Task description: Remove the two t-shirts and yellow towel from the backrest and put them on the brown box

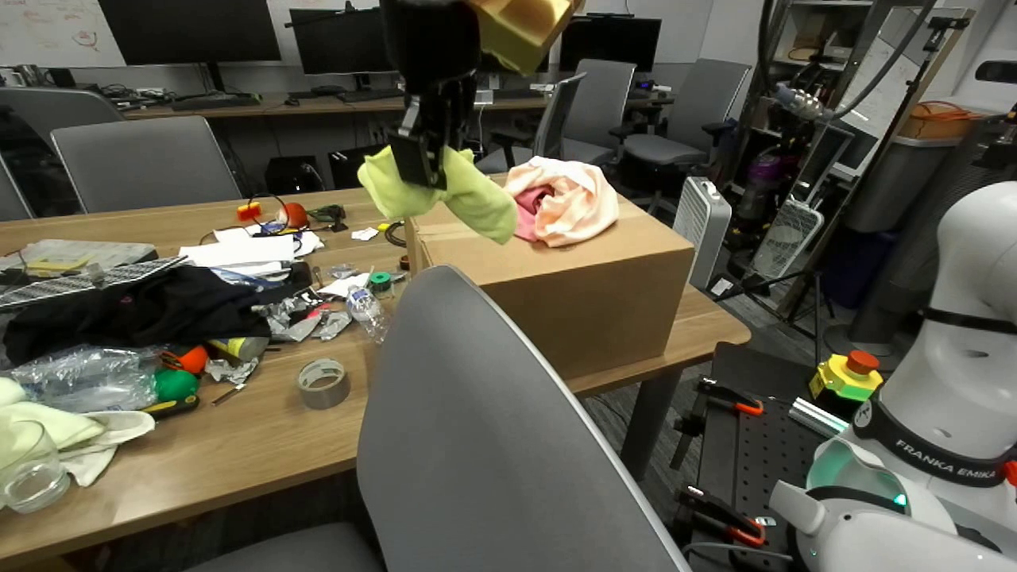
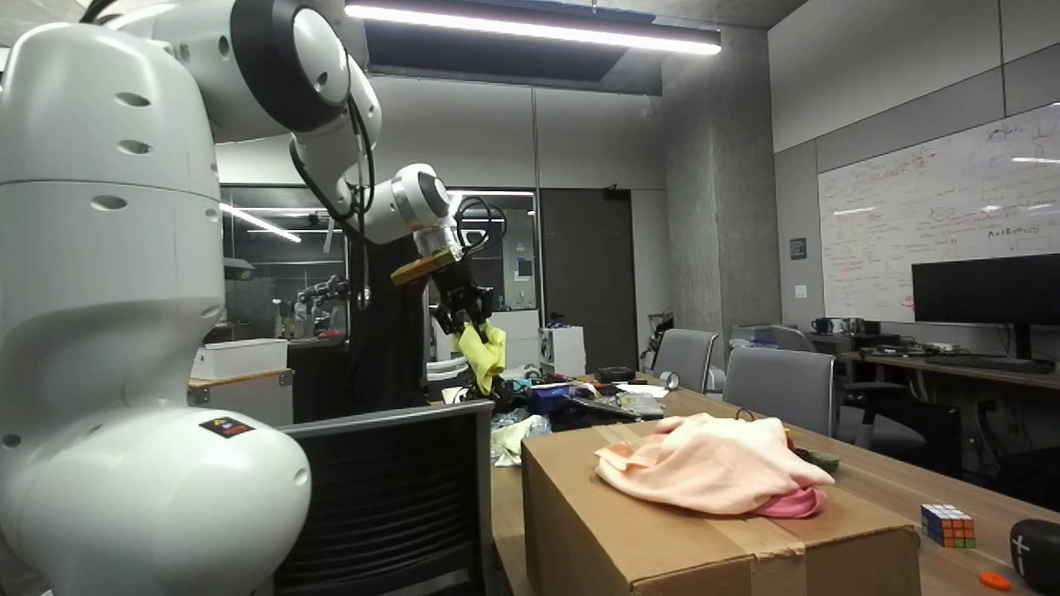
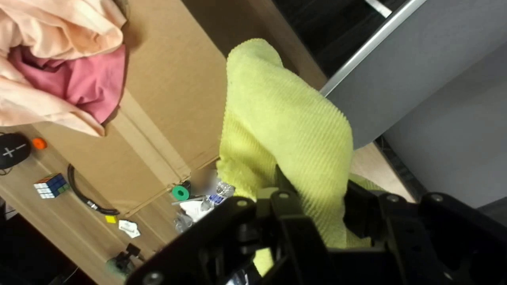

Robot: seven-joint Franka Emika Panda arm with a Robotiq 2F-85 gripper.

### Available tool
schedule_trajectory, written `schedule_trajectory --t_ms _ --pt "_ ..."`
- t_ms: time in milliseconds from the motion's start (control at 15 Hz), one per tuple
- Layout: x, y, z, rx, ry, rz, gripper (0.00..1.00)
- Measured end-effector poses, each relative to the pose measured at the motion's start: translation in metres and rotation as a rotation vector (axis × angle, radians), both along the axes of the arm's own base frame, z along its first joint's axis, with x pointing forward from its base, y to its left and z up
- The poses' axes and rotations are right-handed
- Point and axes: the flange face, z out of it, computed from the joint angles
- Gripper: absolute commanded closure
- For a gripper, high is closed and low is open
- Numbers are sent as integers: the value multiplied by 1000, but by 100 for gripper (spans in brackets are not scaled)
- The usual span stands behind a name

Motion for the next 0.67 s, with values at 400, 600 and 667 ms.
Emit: schedule_trajectory --t_ms 400,600,667 --pt "35 -70 44 10 -97 -174 94" --pt "49 -128 68 38 -148 -313 94" --pt "53 -149 76 47 -166 -365 94"
